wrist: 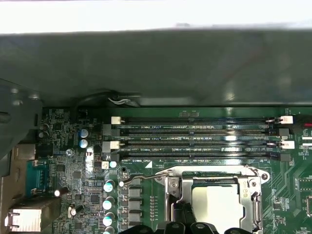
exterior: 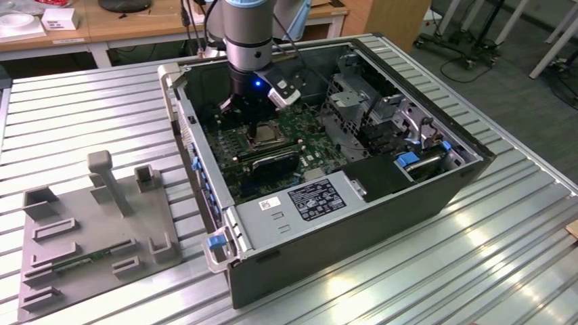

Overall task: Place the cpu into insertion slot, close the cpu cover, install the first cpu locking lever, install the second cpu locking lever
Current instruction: 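Close the cpu cover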

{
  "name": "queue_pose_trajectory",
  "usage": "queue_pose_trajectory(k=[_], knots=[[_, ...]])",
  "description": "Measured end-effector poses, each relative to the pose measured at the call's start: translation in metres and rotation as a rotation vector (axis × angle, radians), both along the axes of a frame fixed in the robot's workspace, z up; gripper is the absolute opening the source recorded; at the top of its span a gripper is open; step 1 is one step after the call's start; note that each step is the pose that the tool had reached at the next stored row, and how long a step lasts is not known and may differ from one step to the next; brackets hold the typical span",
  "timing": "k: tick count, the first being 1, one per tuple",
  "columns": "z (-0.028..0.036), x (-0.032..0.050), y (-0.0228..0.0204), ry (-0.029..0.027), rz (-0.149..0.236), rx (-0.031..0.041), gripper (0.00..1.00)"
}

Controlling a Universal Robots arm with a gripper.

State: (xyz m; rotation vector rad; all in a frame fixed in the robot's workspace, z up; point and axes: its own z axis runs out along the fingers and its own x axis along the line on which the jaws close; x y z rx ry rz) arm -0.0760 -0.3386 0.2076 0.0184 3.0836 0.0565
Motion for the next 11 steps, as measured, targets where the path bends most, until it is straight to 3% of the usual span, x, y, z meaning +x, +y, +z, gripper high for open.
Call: queue_pose_trajectory(k=[11], knots=[[-0.0014,-0.001,-0.0009,-0.0003,0.0,0.0002,0.11]])
